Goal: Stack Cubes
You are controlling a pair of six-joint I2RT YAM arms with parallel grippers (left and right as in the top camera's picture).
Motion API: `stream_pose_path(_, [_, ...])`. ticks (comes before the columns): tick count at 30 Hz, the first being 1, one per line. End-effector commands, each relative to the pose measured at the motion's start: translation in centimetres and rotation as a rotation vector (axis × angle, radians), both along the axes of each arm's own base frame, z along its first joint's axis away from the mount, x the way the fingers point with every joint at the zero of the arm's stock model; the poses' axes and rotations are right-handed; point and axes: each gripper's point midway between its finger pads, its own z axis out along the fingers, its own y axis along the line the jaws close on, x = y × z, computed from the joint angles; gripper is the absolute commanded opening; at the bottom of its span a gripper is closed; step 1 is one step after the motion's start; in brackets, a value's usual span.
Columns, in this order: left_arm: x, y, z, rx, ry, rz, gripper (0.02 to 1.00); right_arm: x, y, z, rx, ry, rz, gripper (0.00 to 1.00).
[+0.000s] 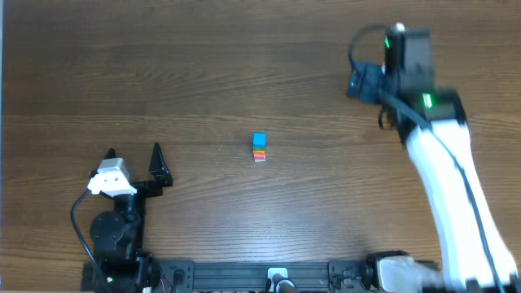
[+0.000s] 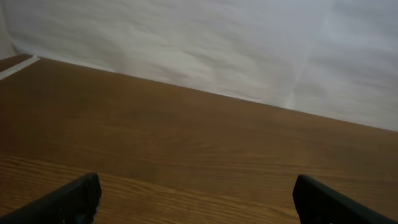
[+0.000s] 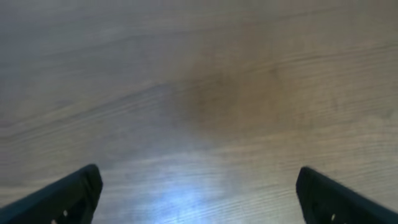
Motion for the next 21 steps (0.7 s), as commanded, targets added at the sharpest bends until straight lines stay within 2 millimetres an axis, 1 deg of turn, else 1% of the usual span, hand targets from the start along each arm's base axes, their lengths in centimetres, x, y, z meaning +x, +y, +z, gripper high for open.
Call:
stream_pose_path(1, [0.0,0.1,-0.3,0.012,0.001,0.002,1.000,-4.1,0.0,-2.0,0.018,-0.048,0.028,0.991])
stream_pose_path(4, [0.0,0.1,-0.3,0.012,0.001,0.002,1.000,-6.2,-1.0,-3.0,0.026,-0.135,0.004,0.993])
stream_pose_path(8, [0.0,0.1,-0.3,0.012,0.001,0.002,1.000,-7.9,-2.3,-3.2,0.030,-0.281,-0.035,0.993])
stream_pose_path(14, [0.0,0.1,-0.3,0.012,0.001,0.002,1.000,-9.9,-2.9,-2.0,0.000,-0.523,-0.028,0.993])
stream_pose_path(19, [0.0,0.1,-0.3,0.012,0.001,0.002,1.000,-11.1,-3.3,-1.9,-0.016,-0.650,-0.036,0.991])
stream_pose_path(21, [0.0,0.1,-0.3,0.012,0.001,0.002,1.000,-11.3,-3.0,-2.0,-0.027,-0.696,-0.007,0.993])
